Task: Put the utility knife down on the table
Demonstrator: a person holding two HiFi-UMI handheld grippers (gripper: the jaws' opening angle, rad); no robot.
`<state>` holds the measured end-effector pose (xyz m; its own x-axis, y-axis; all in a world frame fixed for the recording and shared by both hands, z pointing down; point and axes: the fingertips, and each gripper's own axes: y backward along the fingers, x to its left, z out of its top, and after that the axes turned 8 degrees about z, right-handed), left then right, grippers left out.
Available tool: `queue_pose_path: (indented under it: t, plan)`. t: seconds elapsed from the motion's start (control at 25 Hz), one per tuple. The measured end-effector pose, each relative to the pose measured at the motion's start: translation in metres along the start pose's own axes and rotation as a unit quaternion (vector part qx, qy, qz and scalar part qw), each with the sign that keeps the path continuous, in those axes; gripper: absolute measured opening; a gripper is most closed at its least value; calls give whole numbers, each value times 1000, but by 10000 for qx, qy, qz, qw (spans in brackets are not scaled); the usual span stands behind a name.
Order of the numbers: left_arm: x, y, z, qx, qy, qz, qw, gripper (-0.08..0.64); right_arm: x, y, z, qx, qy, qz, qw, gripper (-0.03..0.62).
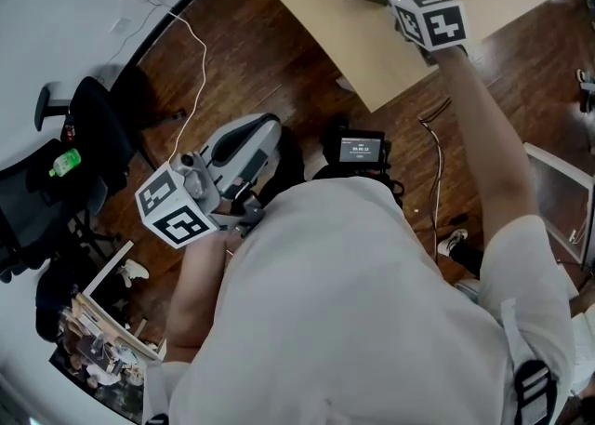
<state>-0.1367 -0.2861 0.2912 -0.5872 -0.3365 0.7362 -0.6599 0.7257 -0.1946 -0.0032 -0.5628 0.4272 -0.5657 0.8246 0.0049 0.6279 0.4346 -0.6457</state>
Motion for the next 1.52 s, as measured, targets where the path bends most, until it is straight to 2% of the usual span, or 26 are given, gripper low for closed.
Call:
queue_pose_path:
  t: [0.2,0.44,0.6,0.8,1.24,1.36,1.52]
  plan:
    - [1,1,2,-11,13,16,10000,3,-5,-15,-1,157,128,-24,9998,71]
    - [2,2,1,-43,17,71,10000,3,-1,-30,-28,495,343,-185,9980,71]
    - [4,3,0,-57,16,65,10000,3,-4,-31,-35,469,322,-316,9979,71]
    - [2,2,0,-17,9,13,10000,3,5,-34,-39,600,398,-188,9972,71]
    - [1,1,-2,8,-25,-45,10000,3,3,-39,-42,705,531,-187,9959,72]
    - [1,2,-2,11,-24,-54,10000,3,3,-41,-45,786,482,-168,9956,137]
    - [2,3,-2,17,-18,-83,10000,3,2,-39,-40,700,420,-204,9965,169]
